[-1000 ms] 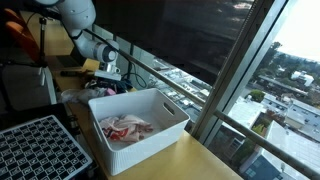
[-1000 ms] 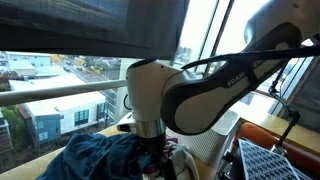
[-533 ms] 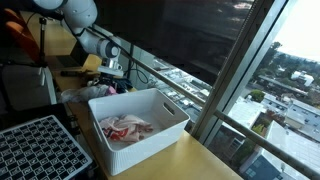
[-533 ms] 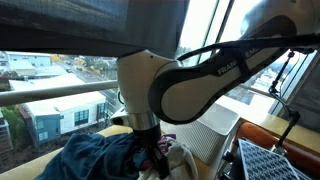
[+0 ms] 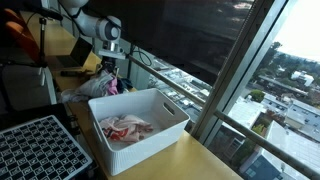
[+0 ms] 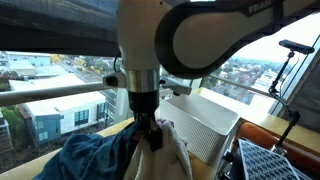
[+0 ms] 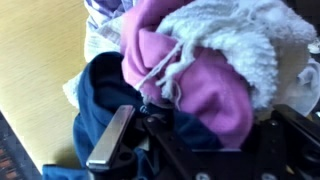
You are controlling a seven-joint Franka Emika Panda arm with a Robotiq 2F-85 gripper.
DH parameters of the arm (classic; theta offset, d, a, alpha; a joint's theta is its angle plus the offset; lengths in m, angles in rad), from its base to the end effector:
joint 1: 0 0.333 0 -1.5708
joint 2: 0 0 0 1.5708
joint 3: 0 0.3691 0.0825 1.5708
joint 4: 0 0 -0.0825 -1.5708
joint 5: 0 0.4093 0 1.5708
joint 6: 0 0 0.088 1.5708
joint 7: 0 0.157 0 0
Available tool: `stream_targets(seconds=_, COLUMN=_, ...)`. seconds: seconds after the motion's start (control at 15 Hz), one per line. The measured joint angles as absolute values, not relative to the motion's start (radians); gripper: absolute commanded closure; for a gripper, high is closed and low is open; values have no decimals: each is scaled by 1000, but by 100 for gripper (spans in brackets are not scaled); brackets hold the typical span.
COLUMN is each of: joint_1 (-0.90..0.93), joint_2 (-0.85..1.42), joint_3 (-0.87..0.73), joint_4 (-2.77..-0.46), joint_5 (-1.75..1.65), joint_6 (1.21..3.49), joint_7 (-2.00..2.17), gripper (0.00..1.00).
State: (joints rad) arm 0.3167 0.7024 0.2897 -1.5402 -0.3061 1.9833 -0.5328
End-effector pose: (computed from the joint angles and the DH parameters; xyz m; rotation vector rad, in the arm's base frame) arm 0.6260 0.3633 0.2120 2.4670 1.7806 -0.3361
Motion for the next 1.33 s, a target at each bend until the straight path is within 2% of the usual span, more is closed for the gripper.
stream_targets(seconds=0.73, joint_1=289, joint_2=263, joint_3=232, joint_4=-1541, joint_5=-332, joint_6=1817, joint_7=-369, gripper=100)
stream_targets(seconds=1.0, joint_1=210, joint_2=121, joint_3=172, joint_4=-1582, joint_5=-327, joint_6=1720, joint_7=-301, gripper=100)
stream_targets(seconds=1.33, joint_1=92, joint_2=-11, joint_3=88, joint_4=-1727, joint_5=-259, joint_6=1718, joint_7=-234, gripper=100)
